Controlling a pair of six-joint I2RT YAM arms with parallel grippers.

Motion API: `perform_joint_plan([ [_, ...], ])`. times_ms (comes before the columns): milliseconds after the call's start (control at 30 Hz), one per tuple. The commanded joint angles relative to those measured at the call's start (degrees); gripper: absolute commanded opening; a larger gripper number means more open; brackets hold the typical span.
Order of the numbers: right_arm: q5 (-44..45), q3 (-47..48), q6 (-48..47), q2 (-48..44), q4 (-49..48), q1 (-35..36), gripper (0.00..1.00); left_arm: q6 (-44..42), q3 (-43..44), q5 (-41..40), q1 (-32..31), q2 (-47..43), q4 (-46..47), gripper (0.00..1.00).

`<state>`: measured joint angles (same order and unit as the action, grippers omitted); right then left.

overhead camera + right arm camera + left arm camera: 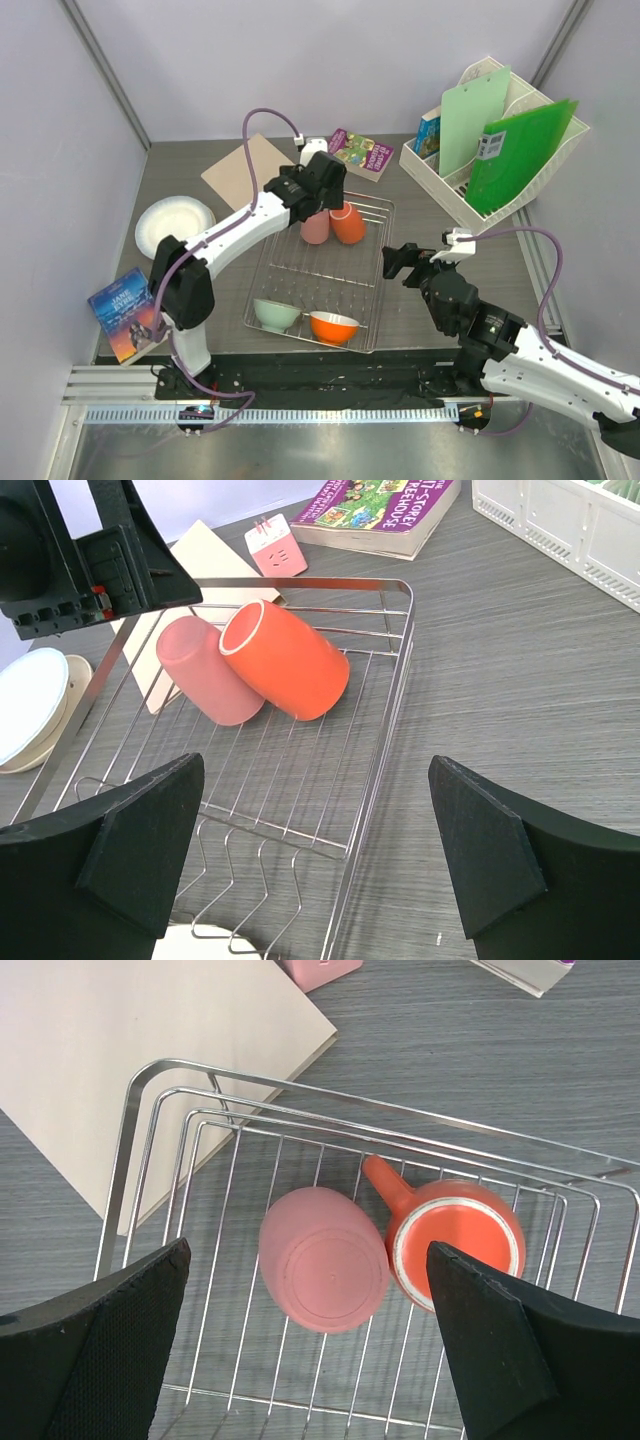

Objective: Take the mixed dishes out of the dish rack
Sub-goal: Adjust the cup in the dish rack, then pick up the cup from the dish rack.

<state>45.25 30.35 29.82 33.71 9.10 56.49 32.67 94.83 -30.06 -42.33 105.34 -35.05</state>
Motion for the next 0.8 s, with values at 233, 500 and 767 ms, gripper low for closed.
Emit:
perform_joint_plan([
  [233,1.2,-0.3,1.1,-1.2,-0.8,-0.1,1.00,1.9,-2.5,-0.3,1.7,2.4,1.3,0.96],
  [500,1.5,-0.2,0.7,-0.8,-0.8,-0.1,1.00,2.4,-3.9,1.5,2.2,3.7,2.3,0.93],
  [767,1.7,-0.6,0.9,-0.8,-0.8,-0.2,1.00,2.3,-4.5,2.3,2.4,4.6,2.3,0.82],
])
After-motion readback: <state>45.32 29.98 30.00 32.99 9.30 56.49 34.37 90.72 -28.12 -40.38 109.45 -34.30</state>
